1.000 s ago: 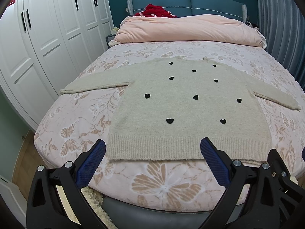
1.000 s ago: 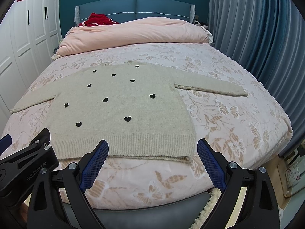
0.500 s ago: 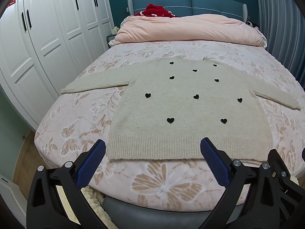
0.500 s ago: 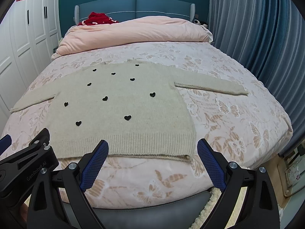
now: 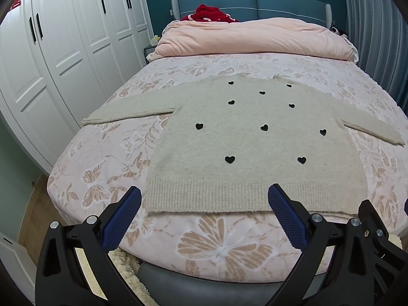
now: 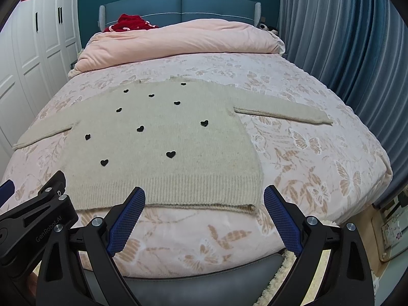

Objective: Fold small clothes

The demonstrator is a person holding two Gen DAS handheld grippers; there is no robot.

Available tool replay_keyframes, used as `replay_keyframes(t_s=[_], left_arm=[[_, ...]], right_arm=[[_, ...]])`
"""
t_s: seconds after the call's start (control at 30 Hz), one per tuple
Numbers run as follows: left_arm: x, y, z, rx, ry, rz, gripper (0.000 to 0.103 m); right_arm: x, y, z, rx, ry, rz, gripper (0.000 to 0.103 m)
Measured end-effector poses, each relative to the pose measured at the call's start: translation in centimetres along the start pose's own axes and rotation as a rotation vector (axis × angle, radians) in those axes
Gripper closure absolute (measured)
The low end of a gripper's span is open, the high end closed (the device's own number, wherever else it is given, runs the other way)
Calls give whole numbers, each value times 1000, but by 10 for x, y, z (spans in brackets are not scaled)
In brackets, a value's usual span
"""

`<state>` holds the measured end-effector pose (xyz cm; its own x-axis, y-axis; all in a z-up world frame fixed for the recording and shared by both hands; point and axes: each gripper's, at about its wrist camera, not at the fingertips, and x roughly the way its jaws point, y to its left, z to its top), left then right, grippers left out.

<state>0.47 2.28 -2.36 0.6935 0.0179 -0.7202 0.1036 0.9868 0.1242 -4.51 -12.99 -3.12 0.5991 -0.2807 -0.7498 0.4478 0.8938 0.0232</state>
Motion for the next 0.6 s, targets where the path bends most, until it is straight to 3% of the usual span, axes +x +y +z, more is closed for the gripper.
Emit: replay_keyframes(t_s=[0.37,0.6], left_arm=[[18,-10,-2,13,42,4,6],[57,-10,3,-9,129,-36,5]], right_arm=[[20,2,-2,-8,47,3,10],[76,-21,5,-11,138,73,11]])
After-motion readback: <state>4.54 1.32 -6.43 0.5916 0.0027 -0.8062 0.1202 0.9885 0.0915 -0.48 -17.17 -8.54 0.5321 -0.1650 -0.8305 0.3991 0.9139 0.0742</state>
